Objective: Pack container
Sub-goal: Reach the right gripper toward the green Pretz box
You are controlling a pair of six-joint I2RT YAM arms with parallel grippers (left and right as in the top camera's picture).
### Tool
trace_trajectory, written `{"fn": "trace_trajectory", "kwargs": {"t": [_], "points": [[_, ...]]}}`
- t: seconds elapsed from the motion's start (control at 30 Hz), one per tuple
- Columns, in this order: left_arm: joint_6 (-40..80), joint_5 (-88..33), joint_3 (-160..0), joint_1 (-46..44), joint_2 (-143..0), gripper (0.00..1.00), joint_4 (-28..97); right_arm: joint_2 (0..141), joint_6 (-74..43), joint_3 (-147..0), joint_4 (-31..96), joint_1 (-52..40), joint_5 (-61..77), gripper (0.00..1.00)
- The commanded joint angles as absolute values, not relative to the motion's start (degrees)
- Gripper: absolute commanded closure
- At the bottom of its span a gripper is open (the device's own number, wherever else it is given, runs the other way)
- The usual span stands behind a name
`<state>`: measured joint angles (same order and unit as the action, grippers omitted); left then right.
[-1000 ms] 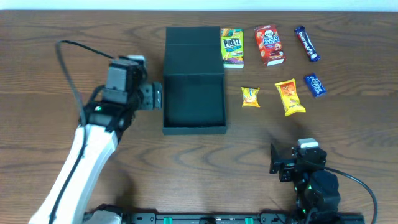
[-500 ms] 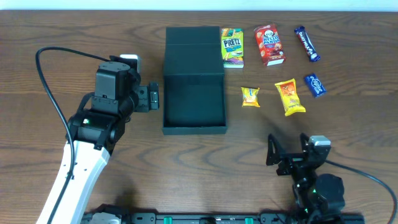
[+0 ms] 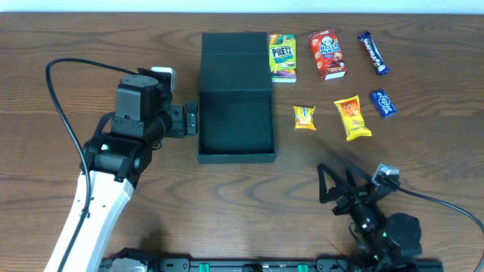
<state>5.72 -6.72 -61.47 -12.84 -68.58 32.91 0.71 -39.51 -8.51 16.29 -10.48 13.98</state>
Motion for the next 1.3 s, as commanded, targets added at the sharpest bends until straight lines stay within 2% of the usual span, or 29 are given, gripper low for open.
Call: {"fn": "trace_trajectory", "kwargs": {"t": [0.0, 0.27, 0.4, 0.8, 1.07, 1.27], "points": [[5.3, -7.5, -61.7, -12.8, -68.4, 0.05, 33.0, 0.5, -38.2, -8.5, 12.3, -10.9, 18.6, 0.01], [5.3, -7.5, -61.7, -12.8, -68.5, 0.05, 33.0, 2.2, -36.9, -8.8, 2.2, -10.9, 18.9, 0.02], [5.3, -7.5, -61.7, -12.8, -68.5, 0.05, 33.0, 7.9, -31.5, -12.5, 2.0, -10.9, 18.9, 0.04], [5.3, -7.5, -61.7, -12.8, -68.5, 0.05, 34.5, 43.2, -15.3, -33.5, 2.8, -10.9, 18.7, 0.02], [5.3, -9.6, -61.7, -12.8, -66.5, 0.05, 41.2, 62.3, -12.5, -44.6, 2.9, -10.9, 19.0, 0.04], [5.3, -10.6, -61.7, -12.8, -59.8, 0.05, 43.1, 73.1, -10.1, -52.0, 3.2, -10.9, 18.9, 0.04]]}}
